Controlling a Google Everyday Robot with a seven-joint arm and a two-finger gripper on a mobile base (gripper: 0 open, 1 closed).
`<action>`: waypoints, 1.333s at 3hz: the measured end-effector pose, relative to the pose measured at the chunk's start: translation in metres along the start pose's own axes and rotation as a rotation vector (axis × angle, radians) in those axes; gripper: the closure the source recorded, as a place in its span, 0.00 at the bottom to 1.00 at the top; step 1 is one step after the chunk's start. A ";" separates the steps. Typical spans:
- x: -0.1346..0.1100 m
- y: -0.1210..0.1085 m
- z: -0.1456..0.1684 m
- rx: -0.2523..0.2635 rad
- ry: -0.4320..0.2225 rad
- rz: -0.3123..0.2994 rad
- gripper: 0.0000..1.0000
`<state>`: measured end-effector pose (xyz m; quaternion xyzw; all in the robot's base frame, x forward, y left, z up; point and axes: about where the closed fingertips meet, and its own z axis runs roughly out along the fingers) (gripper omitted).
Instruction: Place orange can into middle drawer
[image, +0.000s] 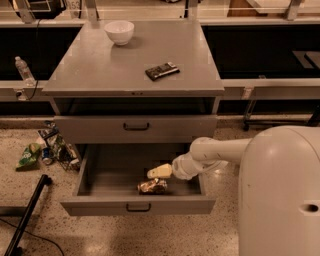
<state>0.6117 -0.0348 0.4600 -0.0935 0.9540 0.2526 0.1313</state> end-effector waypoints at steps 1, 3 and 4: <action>0.011 -0.008 -0.060 -0.044 -0.086 0.016 0.25; 0.056 -0.037 -0.225 0.135 -0.241 0.017 0.71; 0.040 -0.017 -0.264 0.167 -0.302 -0.032 0.70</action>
Offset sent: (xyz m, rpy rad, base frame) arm -0.0909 -0.1639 0.2033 -0.0145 -0.2838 -0.1552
